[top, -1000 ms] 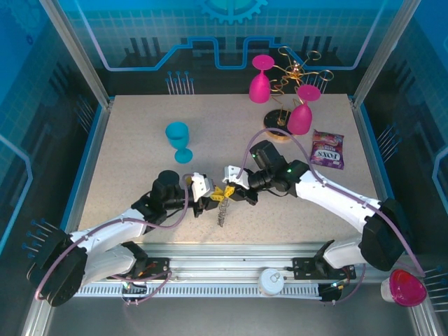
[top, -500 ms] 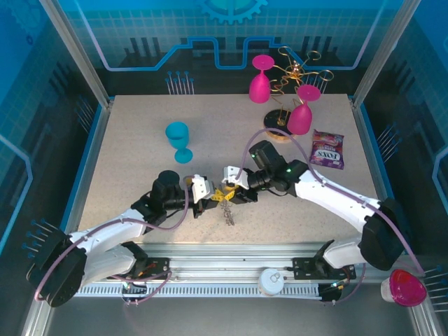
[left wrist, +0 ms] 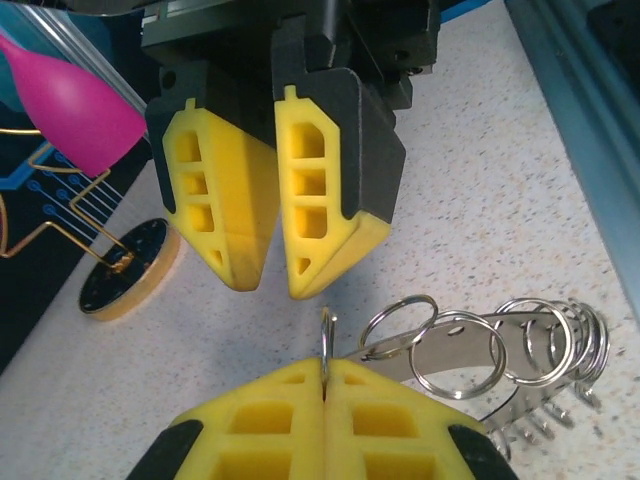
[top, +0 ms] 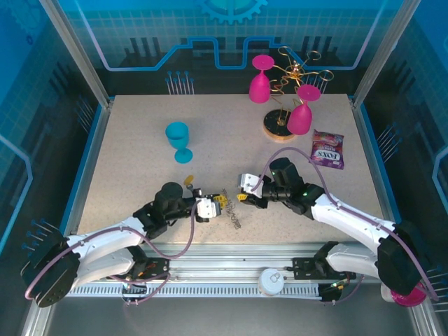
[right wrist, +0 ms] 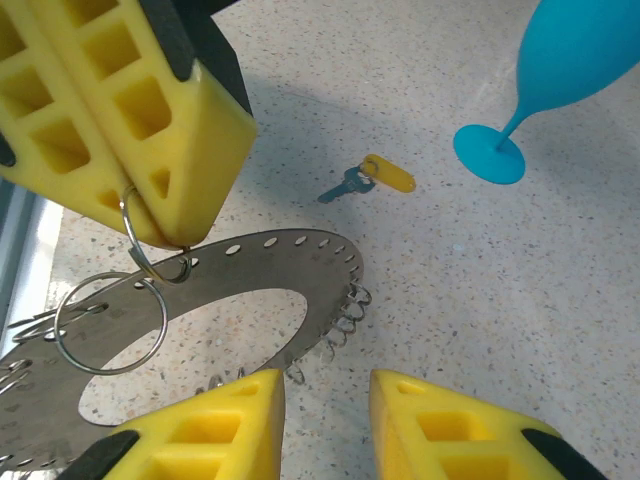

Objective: Put the keys on the keyring

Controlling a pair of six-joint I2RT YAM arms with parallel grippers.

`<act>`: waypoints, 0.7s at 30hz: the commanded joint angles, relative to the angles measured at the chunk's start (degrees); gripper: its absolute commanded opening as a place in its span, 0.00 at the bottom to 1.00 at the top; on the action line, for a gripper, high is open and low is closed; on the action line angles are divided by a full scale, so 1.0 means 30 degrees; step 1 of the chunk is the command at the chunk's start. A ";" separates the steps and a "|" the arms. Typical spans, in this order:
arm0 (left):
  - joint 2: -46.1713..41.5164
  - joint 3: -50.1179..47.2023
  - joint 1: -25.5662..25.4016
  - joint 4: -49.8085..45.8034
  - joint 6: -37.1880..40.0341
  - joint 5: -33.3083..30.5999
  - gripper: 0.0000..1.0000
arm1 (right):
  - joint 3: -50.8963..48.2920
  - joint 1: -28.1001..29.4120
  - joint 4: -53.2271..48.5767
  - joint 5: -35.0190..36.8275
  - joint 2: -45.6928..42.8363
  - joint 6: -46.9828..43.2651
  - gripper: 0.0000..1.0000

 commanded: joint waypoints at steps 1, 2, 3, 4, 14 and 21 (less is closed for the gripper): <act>-0.0254 -0.0292 -0.0345 0.1547 0.2521 -0.1407 0.00 | -0.0288 0.0259 0.1021 0.0695 -0.0490 -0.0487 0.28; -0.0257 -0.0335 -0.0408 0.1595 0.2730 -0.1521 0.00 | -0.0324 0.0261 0.1023 0.0721 -0.0540 -0.0525 0.28; -0.0283 -0.0318 -0.0421 0.1587 0.2864 -0.1575 0.00 | -0.0355 0.0268 0.1045 0.0772 -0.0576 -0.0531 0.27; -0.0282 -0.0351 -0.0443 0.1575 0.2953 -0.1602 0.00 | -0.0363 0.0267 0.1075 0.0802 -0.0583 -0.0511 0.27; 0.0266 0.0804 -0.0360 0.0486 -0.1933 -0.4371 0.00 | -0.0187 0.0268 0.1620 0.1547 -0.0955 0.1066 0.26; 0.2415 0.3572 -0.0123 -0.2084 -0.8857 -0.7836 0.00 | 0.0987 0.1443 -0.0368 0.3781 -0.0641 0.5698 0.24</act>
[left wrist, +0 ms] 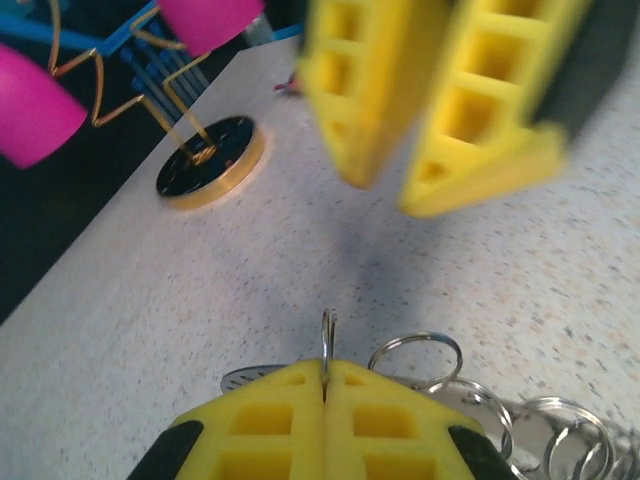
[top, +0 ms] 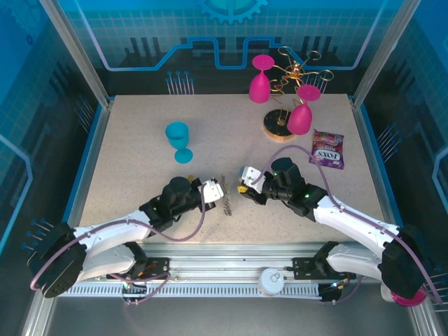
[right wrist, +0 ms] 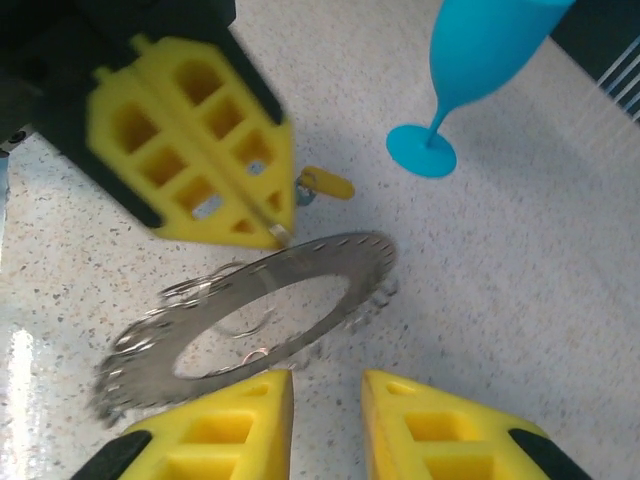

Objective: Put the keys on the keyring

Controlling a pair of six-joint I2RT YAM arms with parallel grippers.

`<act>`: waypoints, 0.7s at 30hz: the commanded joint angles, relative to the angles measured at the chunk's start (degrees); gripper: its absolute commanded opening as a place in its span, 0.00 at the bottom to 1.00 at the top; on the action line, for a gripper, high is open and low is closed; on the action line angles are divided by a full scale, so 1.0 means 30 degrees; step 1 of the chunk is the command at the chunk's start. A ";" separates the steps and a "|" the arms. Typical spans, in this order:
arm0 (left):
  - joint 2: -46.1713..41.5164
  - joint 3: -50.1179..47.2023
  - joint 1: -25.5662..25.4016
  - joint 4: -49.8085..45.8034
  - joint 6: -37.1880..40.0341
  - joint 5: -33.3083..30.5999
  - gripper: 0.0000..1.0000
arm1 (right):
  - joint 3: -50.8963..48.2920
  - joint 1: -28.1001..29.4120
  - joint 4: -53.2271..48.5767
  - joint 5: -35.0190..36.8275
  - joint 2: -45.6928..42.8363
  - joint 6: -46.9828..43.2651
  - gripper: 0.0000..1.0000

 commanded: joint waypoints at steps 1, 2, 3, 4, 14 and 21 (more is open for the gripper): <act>0.0555 0.1679 0.0228 -0.0951 -0.5057 -0.2257 0.00 | 0.1079 0.1426 -0.1557 0.1639 0.0124 0.2849 0.24; 0.0642 0.1985 0.0352 -0.1213 -0.6132 -0.2694 0.00 | 0.1189 0.1962 -0.1963 0.2118 0.0222 0.3294 0.24; 0.0699 0.2283 0.0454 -0.1514 -0.7245 -0.3129 0.00 | 0.1227 0.2424 -0.2137 0.2449 0.0259 0.3784 0.24; 0.0658 0.2675 0.0613 -0.2177 -0.8489 -0.3373 0.00 | 0.1198 0.2845 -0.2219 0.2593 0.0356 0.4413 0.24; -0.3936 0.4779 0.1458 -1.2678 -1.3928 -0.8934 0.00 | 0.1155 0.3699 -0.1964 0.4408 0.0906 0.6290 0.27; -0.7694 0.4543 0.4233 -1.6334 -1.4028 -1.0962 0.00 | 0.3879 0.3365 -0.1305 0.3087 0.4769 0.1337 0.28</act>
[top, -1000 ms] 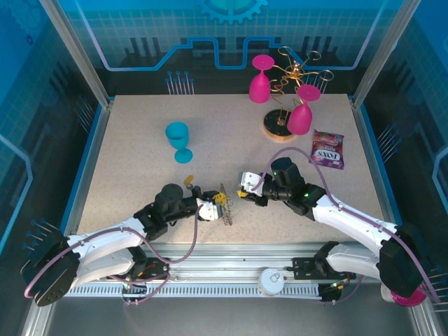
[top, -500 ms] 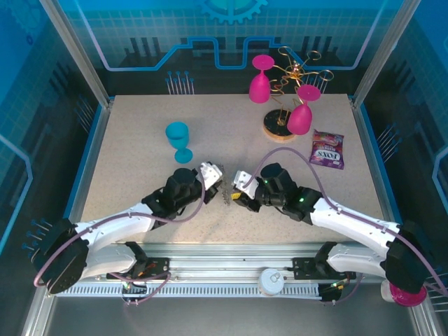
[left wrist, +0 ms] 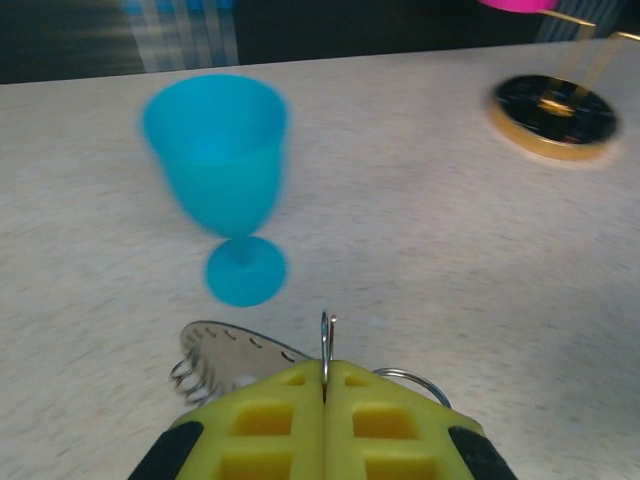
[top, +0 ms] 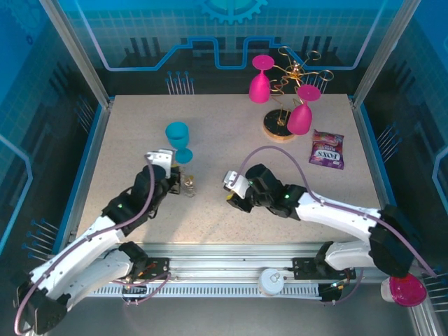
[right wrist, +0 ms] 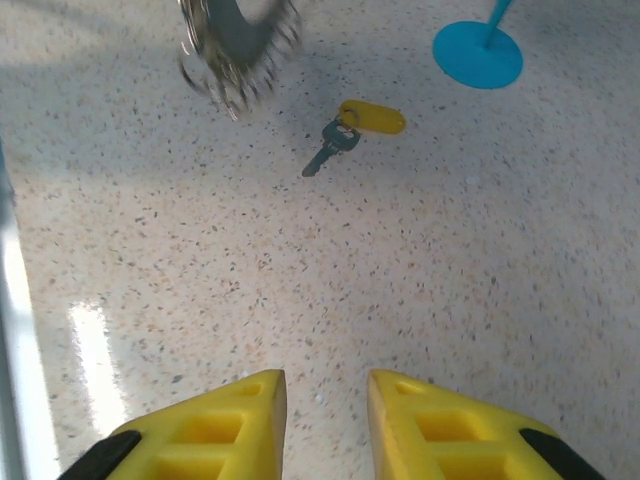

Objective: Put the keys on the keyring

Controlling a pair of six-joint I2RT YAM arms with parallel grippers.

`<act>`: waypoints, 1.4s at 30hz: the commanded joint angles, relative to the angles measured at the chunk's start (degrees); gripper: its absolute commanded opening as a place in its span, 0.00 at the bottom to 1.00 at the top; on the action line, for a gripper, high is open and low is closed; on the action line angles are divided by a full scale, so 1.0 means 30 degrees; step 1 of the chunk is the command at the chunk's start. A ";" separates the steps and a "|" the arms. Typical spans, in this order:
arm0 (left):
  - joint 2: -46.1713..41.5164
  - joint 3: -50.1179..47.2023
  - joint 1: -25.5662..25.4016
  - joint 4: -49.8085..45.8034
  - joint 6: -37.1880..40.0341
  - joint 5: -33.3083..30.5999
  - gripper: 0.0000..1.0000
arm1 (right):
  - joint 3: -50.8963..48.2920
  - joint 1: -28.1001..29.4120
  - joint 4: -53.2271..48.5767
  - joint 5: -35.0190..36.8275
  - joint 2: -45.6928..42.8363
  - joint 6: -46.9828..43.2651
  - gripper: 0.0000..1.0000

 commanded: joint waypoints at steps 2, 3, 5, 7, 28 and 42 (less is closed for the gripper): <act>-0.1380 0.0180 0.1325 -0.2633 -0.0688 -0.2803 0.00 | 0.3024 -0.0438 0.0404 -0.1539 0.2422 -0.3083 0.28; -0.1617 -0.0045 0.1682 -0.2634 -0.0823 -0.3162 0.00 | 0.4047 -0.0562 -0.0043 -0.1995 0.3348 -0.3067 0.28; -0.1872 -0.0450 0.2376 -0.2559 -0.1427 -0.3328 0.00 | 0.6344 -0.0757 -0.1399 -0.3002 0.5121 -0.2418 0.27; -0.1966 -0.0867 0.2981 -0.2386 -0.2092 -0.3366 0.00 | 0.8600 -0.0639 -0.2664 -0.3836 0.7229 -0.1038 0.23; -0.2437 -0.2552 0.4494 -0.0500 -0.3430 -0.2943 0.00 | 1.7126 0.1297 -0.3599 0.1361 1.8086 0.5987 0.39; -0.2781 -0.2660 0.4494 -0.0320 -0.2832 -0.2552 0.00 | 1.7779 0.1661 -0.5096 0.3632 1.9471 0.5255 0.16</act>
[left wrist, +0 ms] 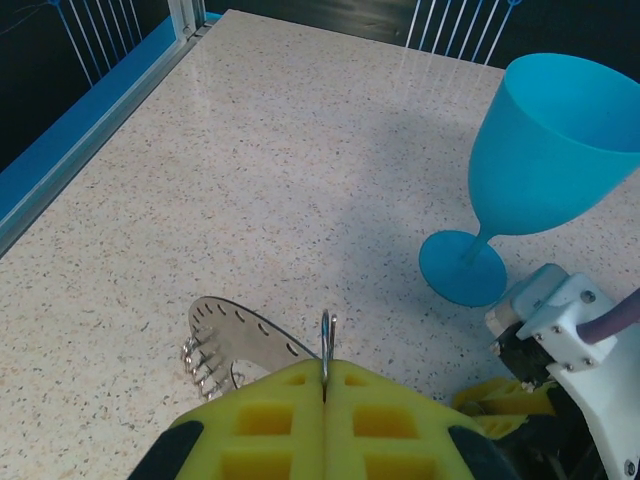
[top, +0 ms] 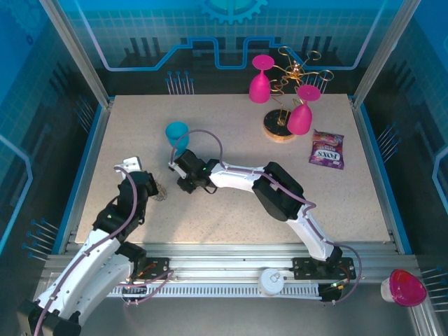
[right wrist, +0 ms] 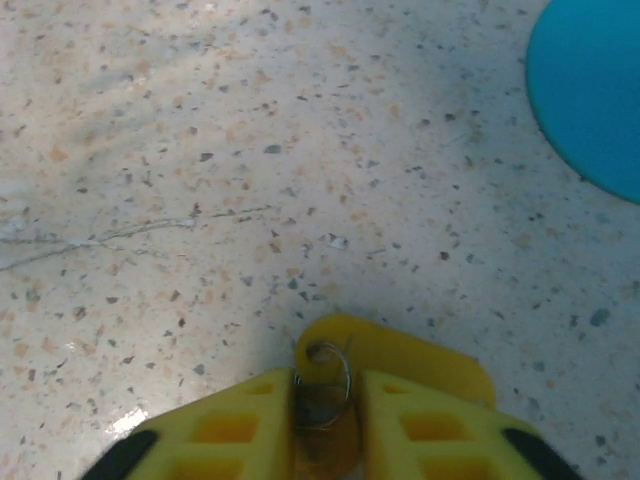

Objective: Put the keys on the keyring

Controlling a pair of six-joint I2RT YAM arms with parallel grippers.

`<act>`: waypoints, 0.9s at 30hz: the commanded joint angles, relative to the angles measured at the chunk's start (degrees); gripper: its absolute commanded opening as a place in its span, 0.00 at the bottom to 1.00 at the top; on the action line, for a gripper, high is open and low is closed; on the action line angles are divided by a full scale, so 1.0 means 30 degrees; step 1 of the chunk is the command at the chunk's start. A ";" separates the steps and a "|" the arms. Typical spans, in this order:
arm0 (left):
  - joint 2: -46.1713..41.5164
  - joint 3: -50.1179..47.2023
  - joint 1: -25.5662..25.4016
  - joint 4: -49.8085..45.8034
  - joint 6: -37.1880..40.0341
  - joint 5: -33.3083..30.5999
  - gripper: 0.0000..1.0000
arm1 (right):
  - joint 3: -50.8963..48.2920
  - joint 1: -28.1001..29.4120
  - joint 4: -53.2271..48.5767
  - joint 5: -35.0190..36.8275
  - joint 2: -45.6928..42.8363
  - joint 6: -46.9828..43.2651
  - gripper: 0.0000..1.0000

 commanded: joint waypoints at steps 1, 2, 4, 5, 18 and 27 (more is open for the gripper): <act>-0.0296 -0.0090 0.0152 0.0825 0.0334 0.0295 0.00 | -0.1194 0.0085 -0.1413 0.0944 -0.0743 -0.0212 0.13; -0.0251 -0.0115 0.0159 0.0896 0.0443 0.0378 0.00 | -0.1828 0.0009 -0.1352 0.0944 -0.1270 -0.0218 0.10; -0.0237 -0.0181 0.0152 0.1157 0.0653 0.0616 0.00 | -0.3310 -0.0259 -0.1380 0.0903 -0.2599 -0.0219 0.04; -0.0216 -0.0232 0.0152 0.1316 0.0786 0.0746 0.00 | -0.4050 -0.0411 -0.1422 0.0919 -0.3191 -0.0201 0.02; 0.0993 -0.0602 -0.0894 0.4643 0.3611 0.6389 0.00 | -1.2623 -0.3074 -0.2788 -0.1375 -1.1492 0.1306 0.00; 0.3692 -0.0408 -0.3028 0.7819 0.6397 1.1533 0.00 | -1.4407 -0.4715 -0.2928 -0.3988 -1.3032 0.2719 0.00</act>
